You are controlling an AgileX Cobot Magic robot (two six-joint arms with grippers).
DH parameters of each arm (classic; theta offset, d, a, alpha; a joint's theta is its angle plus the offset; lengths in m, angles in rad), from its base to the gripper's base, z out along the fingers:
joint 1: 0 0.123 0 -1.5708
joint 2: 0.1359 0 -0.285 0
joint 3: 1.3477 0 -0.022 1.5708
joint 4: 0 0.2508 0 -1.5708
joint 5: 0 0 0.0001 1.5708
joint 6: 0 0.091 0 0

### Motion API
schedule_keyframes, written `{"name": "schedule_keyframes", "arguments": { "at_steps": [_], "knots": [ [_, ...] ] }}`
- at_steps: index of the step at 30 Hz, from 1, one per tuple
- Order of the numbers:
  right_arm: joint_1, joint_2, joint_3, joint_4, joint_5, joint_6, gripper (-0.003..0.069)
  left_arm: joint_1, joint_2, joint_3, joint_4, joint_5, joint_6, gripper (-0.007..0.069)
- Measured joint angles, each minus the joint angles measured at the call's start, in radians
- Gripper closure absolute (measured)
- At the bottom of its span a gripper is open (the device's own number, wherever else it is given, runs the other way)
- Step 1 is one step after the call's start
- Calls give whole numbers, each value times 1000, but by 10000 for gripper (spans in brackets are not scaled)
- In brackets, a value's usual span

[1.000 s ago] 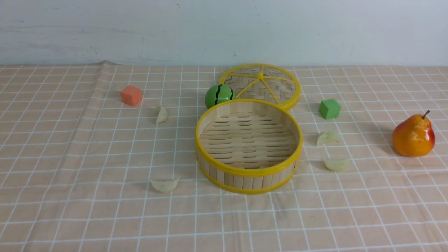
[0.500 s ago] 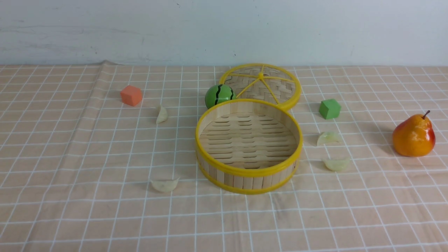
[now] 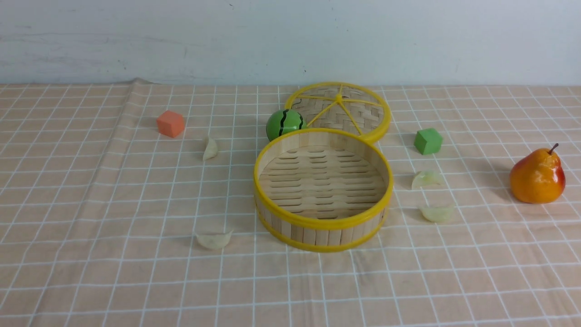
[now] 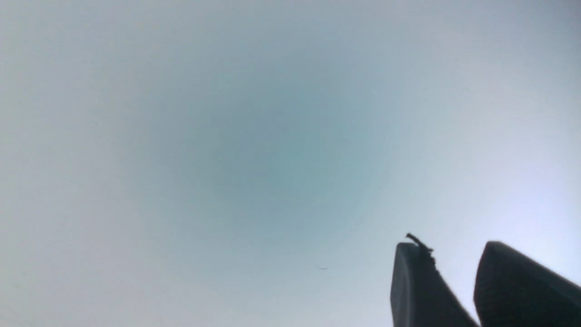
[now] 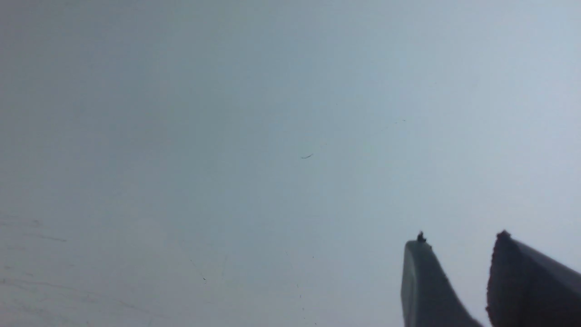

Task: Put the dumplings into the steamer on the table with the brown tablecloth.
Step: 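Reach for and grasp a dumpling on the table with the left gripper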

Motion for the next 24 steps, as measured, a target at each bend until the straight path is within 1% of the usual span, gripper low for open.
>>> {"name": "schedule_keyframes", "arguments": {
  "at_steps": [1, 2, 3, 4, 5, 6, 9, 10, 11, 13, 15, 16, 17, 18, 20, 21, 22, 24],
  "knots": [
    [0, 0, -48, 0, 37, 0, 505, 0, 50, -101, 26, 93, -4, 510],
    [0, 2, -55, 0, 42, 0, 518, 0, 66, -127, 35, 116, 0, 517],
    [0, 13, -108, 4, 86, 0, 580, 0, 137, -212, 77, 193, 25, 579],
    [0, 18, -114, 5, 101, 0, 589, 0, 159, -224, 91, 203, 29, 595],
    [0, 40, -158, 10, 155, 0, 644, 0, 242, -303, 140, 265, 64, 639],
    [0, 71, -186, 12, 227, -4, 666, 0, 307, -343, 172, 296, 78, 638],
    [0, 188, -254, 15, 479, -13, 675, 0, 512, -419, 232, 342, 102, 638],
    [0, 196, -259, 15, 495, -13, 675, 0, 527, -422, 232, 344, 101, 638],
    [0, 249, -271, 15, 590, -14, 672, 0, 625, -444, 239, 363, 87, 638],
    [0, 340, -287, 14, 722, -16, 669, 0, 758, -466, 243, 410, 46, 638],
    [0, 443, -294, 15, 832, -17, 669, -21, 889, -494, 245, 507, 2, 638],
    [2, 488, -296, 20, 868, -17, 669, -43, 952, -515, 246, 584, -9, 638],
    [3, 497, -296, 23, 874, -17, 669, -48, 977, -522, 246, 597, -12, 638],
    [17, 560, -304, 49, 917, -17, 668, -98, 1075, -551, 245, 699, -8, 638],
    [49, 628, -328, 99, 950, -24, 666, -168, 1194, -603, 229, 806, 28, 638],
    [49, 635, -332, 104, 953, -26, 666, -175, 1194, -609, 227, 815, 33, 638],
    [77, 680, -360, 132, 978, -47, 666, -212, 1274, -657, 208, 864, 73, 638],
    [121, 739, -401, 162, 1020, -86, 666, -258, 1397, -744, 158, 909, 129, 638]
  ]
}}
